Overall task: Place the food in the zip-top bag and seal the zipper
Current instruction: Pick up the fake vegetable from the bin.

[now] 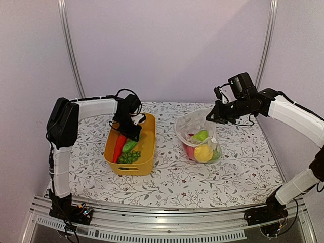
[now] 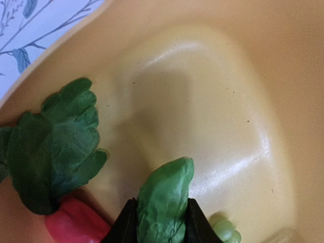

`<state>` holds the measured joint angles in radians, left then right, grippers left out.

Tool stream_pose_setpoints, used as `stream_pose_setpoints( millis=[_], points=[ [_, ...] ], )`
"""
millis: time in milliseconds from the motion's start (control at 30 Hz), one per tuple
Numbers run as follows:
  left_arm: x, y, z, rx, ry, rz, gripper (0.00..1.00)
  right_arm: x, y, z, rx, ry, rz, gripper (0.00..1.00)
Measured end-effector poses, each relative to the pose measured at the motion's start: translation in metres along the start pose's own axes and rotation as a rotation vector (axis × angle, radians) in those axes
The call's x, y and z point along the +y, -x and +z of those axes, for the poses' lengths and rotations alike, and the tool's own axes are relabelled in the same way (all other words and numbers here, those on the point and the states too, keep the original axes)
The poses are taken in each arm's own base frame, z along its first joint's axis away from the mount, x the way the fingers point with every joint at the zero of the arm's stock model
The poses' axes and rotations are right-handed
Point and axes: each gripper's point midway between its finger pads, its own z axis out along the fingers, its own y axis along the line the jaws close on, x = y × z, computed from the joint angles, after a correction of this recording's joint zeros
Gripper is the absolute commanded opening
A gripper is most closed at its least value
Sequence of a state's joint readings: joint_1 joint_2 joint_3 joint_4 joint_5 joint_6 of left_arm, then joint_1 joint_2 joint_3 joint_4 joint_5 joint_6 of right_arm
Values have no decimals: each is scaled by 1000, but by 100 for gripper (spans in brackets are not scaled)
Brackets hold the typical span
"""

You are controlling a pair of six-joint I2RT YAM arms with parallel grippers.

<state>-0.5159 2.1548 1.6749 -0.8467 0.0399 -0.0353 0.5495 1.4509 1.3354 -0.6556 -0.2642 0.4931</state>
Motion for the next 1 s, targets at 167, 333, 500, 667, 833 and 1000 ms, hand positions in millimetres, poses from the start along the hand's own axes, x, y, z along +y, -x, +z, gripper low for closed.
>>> stream_pose_setpoints(
  millis=[167,333,500,667,833,1000],
  points=[
    [-2,12,-16,-38,12,-15,12,-1,-2,0,9,-5,-2,0],
    [-3,30,-65,-147,26,-60,1,-1,-3,0,11,-6,-2,0],
    [-18,64,-152,-391,14,-116,0,-1,-3,0,12,-4,-1,0],
    [-61,97,-231,-628,-65,-109,0,0,-4,0,16,2,-1,0],
    [-124,114,-286,-836,-200,-47,0,3,-5,0,24,21,7,0],
    [-173,112,-314,-1001,-343,11,0,7,-6,0,32,42,22,0]
  ],
)
